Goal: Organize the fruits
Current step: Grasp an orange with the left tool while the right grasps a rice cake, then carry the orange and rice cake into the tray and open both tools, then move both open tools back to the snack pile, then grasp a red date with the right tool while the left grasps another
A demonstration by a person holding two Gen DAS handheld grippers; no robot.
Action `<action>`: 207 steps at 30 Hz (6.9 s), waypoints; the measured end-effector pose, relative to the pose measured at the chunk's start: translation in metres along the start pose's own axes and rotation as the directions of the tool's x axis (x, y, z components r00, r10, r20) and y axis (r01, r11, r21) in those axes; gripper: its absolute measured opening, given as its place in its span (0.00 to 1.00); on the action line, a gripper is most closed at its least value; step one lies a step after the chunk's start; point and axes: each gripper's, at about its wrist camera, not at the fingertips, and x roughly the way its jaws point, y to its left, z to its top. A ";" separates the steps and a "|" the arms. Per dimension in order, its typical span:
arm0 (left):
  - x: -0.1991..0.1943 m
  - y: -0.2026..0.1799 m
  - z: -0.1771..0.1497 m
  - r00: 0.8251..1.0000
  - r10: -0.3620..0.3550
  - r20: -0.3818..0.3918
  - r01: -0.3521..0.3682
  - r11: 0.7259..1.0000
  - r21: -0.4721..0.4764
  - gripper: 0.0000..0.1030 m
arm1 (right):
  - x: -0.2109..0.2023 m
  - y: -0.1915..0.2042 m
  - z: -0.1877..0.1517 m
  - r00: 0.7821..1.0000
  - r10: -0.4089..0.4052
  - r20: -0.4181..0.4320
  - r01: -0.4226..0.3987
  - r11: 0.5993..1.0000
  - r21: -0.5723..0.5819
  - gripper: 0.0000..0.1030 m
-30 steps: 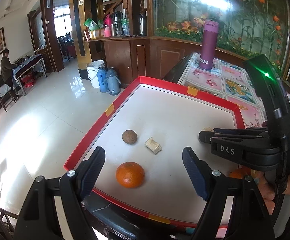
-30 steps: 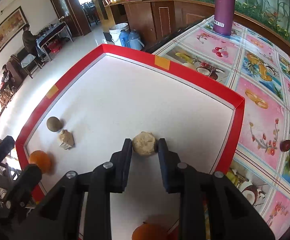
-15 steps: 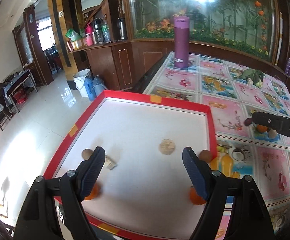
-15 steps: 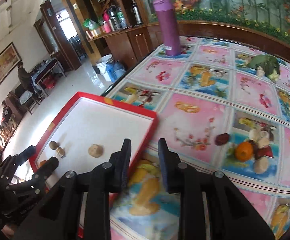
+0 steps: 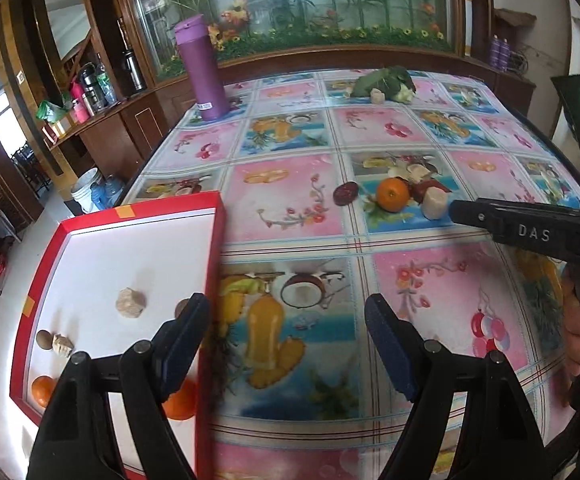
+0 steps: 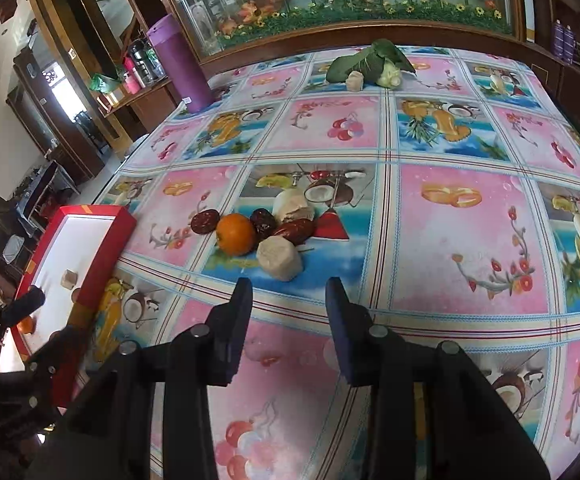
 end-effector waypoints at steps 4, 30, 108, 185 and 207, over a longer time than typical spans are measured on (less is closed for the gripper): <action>0.008 -0.005 0.003 1.000 0.004 -0.020 -0.004 1.000 0.010 0.77 | 0.016 0.005 0.007 1.000 -0.012 -0.008 0.012 1.000 -0.008 0.39; 0.086 -0.059 0.073 0.985 -0.143 -0.093 0.144 0.990 0.004 0.67 | 0.010 -0.054 0.032 0.997 -0.001 0.073 -0.016 0.971 0.237 0.27; 0.006 0.167 -0.082 0.999 0.020 -0.033 -0.029 0.955 -0.296 0.33 | 0.125 0.254 0.014 0.978 0.121 -0.172 -0.149 0.975 -0.164 0.28; 0.005 0.018 0.011 1.000 -0.010 0.017 0.010 0.999 -0.031 0.74 | 0.053 0.012 0.027 0.997 -0.074 0.018 0.075 0.992 -0.103 0.30; 0.094 -0.018 0.075 0.993 -0.097 -0.066 0.097 0.995 -0.011 0.73 | 0.040 -0.020 0.030 0.994 -0.111 -0.003 0.110 0.993 -0.048 0.30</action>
